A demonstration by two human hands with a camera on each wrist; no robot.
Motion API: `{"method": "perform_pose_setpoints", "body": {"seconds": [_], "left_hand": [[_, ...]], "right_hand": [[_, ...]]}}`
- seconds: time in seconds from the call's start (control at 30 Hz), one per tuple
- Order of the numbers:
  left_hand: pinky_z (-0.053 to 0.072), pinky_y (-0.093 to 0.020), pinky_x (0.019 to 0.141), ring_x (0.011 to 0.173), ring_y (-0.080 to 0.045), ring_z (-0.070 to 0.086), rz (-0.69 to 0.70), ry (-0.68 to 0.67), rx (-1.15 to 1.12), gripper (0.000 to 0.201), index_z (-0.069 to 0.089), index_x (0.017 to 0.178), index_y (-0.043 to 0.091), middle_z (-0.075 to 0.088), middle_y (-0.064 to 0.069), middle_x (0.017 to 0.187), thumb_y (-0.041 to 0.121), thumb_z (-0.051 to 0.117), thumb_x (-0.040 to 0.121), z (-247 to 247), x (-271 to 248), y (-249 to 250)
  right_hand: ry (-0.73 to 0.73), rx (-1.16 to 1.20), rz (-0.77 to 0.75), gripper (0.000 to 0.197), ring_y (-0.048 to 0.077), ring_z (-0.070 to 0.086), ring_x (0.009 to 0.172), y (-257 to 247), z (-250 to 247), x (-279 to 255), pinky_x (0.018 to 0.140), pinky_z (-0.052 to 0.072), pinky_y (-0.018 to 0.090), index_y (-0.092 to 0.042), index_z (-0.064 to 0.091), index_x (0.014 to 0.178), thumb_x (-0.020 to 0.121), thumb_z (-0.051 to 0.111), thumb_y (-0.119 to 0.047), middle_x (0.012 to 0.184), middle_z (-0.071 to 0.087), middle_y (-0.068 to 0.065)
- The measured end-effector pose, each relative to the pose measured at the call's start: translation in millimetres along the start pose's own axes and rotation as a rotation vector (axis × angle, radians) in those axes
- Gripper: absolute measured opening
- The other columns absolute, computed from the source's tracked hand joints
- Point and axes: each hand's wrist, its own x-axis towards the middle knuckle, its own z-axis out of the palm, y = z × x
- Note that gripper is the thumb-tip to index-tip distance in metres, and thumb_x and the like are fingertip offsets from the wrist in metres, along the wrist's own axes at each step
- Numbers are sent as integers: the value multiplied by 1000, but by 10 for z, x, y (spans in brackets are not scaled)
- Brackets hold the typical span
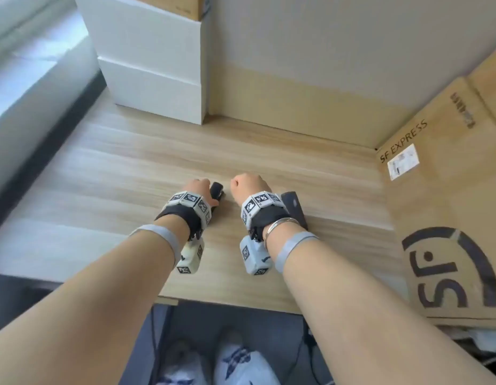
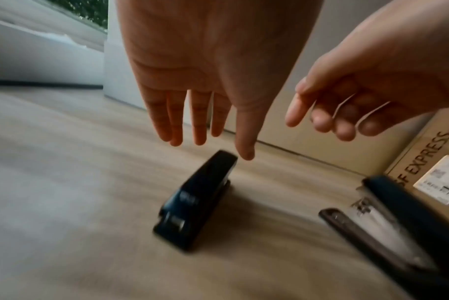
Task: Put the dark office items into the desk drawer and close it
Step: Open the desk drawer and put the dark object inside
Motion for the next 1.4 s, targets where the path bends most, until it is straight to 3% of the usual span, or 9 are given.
{"method": "perform_pose_setpoints", "body": {"seconds": [0.1, 0.13, 0.23, 0.3, 0.77, 0.93, 1.2, 1.27, 1.4], "left_hand": [[47, -41, 90, 113, -36, 57, -78, -75, 24, 58, 48, 126, 3, 56, -20, 127, 32, 68, 80, 241, 58, -162], [47, -40, 86, 111, -36, 59, -94, -72, 20, 57, 49, 123, 3, 58, -19, 124, 32, 70, 79, 328, 74, -208], [48, -40, 86, 110, -37, 59, -105, -22, 9, 52, 49, 122, 3, 56, -20, 125, 22, 69, 78, 514, 114, -291], [48, -41, 86, 111, -39, 58, -105, 24, -12, 45, 49, 120, 1, 54, -20, 125, 13, 64, 80, 555, 140, -318], [43, -35, 77, 106, -37, 61, -101, 100, -114, 41, 54, 115, 3, 65, -21, 115, 18, 67, 79, 276, -140, -856], [45, -37, 80, 106, -37, 60, -153, 167, -156, 41, 55, 112, 0, 64, -22, 115, 20, 69, 79, 110, -541, -1274], [36, -32, 68, 80, -29, 52, -307, 271, -192, 31, 58, 102, 4, 63, -17, 99, 21, 68, 78, 41, -1380, -2194], [36, -32, 68, 81, -29, 52, -348, 288, -193, 29, 58, 100, 5, 61, -15, 94, 21, 68, 77, 51, -1600, -2427], [46, -38, 78, 92, -35, 59, -434, 339, -215, 30, 58, 99, 7, 64, -16, 103, 21, 69, 76, 154, -2029, -2867]], "right_hand": [[-50, -9, 61, 41, 28, 47, 72, 111, 210, 11, 57, 31, 27, -11, 42, 56, 96, 34, -18, 72, 50, 10], [-81, -4, 79, 39, 29, 50, 74, 169, 293, 27, 59, 32, 27, -10, 49, 60, 96, 35, -18, 76, 53, 12], [-97, 16, 71, 38, 34, 63, 91, 246, 466, 64, 68, 40, 27, -10, 71, 96, 96, 34, -19, 102, 68, 15], [-95, 23, 67, 39, 35, 64, 96, 271, 563, 89, 71, 43, 28, -11, 72, 102, 95, 34, -18, 108, 70, 15], [-141, -3, 19, 36, 34, 66, 92, -82, 810, -20, 67, 40, 26, -10, 72, 100, 93, 37, -16, 105, 71, 15], [-175, -57, -82, 34, 30, 51, 76, -490, 966, -188, 65, 35, 28, -9, 67, 87, 93, 35, -16, 94, 67, 17], [-260, -113, -271, 38, 34, 57, 86, -1204, 1365, -625, 68, 35, 28, -3, 68, 104, 99, 33, -19, 110, 68, 21], [-281, -129, -312, 38, 35, 62, 93, -1355, 1489, -746, 67, 35, 29, -4, 68, 104, 98, 33, -19, 109, 68, 20], [-321, -158, -369, 38, 34, 55, 81, -1603, 1764, -1008, 66, 34, 29, -2, 68, 99, 96, 35, -20, 107, 68, 21]]}}
